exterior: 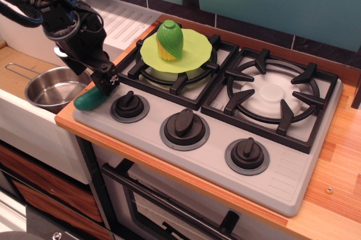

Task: Put corncob on plate and cucumber in pot or pan in sink

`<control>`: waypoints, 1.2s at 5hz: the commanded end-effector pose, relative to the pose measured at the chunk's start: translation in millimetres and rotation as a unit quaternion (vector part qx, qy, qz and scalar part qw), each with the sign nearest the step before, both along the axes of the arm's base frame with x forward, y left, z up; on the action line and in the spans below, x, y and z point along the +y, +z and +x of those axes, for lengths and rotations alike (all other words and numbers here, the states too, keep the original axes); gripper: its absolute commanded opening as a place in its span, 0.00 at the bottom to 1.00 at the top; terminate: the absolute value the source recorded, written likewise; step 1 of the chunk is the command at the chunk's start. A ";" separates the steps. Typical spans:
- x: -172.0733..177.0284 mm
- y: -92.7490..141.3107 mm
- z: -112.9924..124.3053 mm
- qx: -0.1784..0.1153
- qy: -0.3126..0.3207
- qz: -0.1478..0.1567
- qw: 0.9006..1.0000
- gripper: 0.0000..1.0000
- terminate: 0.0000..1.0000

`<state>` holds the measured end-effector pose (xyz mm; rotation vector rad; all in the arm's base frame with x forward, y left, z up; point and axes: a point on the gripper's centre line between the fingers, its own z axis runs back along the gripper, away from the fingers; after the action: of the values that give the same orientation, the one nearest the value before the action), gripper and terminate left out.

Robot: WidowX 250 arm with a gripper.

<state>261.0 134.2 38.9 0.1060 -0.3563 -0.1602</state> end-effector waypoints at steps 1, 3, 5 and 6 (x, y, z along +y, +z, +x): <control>2.1 6.3 2.3 -0.006 -0.002 -0.007 1.000 1.00 0.00; 0.4 14.3 -1.4 0.004 -0.002 -0.017 1.000 0.00 0.00; 8.9 41.0 -15.1 0.017 -0.042 -0.056 0.997 0.00 0.00; 8.8 44.7 -14.1 0.015 -0.044 -0.058 0.997 0.00 0.00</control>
<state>237.6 136.5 60.7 -0.0846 -0.2774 -0.2169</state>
